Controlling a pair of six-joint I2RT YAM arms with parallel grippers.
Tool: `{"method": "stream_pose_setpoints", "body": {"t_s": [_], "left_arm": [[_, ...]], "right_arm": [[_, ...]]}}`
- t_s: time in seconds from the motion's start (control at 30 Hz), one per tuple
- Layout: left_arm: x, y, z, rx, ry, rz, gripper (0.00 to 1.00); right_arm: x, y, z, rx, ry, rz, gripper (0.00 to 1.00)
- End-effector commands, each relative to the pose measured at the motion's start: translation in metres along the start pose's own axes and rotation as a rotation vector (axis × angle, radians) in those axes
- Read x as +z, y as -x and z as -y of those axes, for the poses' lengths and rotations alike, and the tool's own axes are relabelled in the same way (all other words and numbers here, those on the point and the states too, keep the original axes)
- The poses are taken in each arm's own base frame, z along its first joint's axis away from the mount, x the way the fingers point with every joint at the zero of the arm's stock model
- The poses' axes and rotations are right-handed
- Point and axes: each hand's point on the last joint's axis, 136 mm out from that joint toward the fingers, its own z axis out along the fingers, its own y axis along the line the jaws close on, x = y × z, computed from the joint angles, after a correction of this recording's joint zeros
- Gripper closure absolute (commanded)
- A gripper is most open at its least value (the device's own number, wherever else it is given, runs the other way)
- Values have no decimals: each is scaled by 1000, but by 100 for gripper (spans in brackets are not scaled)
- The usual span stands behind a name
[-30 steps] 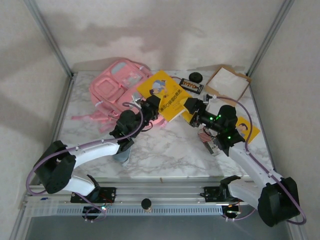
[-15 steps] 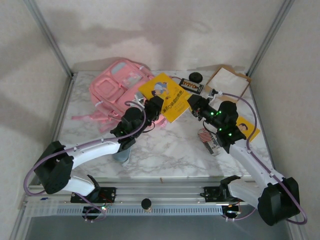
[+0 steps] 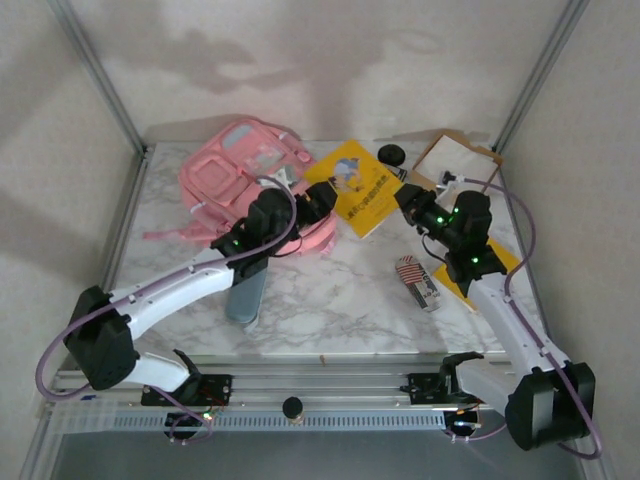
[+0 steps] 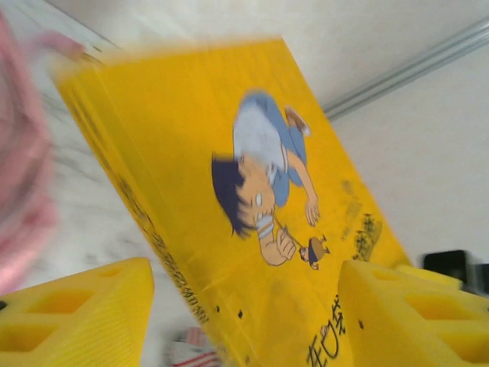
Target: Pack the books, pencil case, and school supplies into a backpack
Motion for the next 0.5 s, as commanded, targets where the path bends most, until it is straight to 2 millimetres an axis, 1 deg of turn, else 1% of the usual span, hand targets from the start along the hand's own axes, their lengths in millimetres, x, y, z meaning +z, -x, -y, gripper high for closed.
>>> {"method": "stream_pose_setpoints", "body": {"t_s": [0.0, 0.07, 0.1, 0.2, 0.33, 0.43, 0.47], "left_arm": [[-4, 2, -57, 472, 343, -115, 35], [5, 2, -86, 608, 483, -175, 35], [10, 3, -100, 644, 551, -209, 35], [27, 1, -133, 753, 694, -269, 32], [46, -3, -166, 924, 830, -317, 30], [63, -12, -181, 1016, 855, -378, 28], [67, -10, -186, 1040, 886, -378, 29]], "right_arm": [[-16, 11, 1, -51, -2, 2, 100], [-21, 11, 10, -33, 0, -8, 100], [-23, 11, 14, -29, -6, -12, 100], [-30, 12, 21, -40, -38, -13, 100], [-39, 16, 28, -27, -50, -1, 100], [-42, 17, 30, -33, -58, 4, 100], [-41, 17, 31, -30, -58, 0, 100]]}}
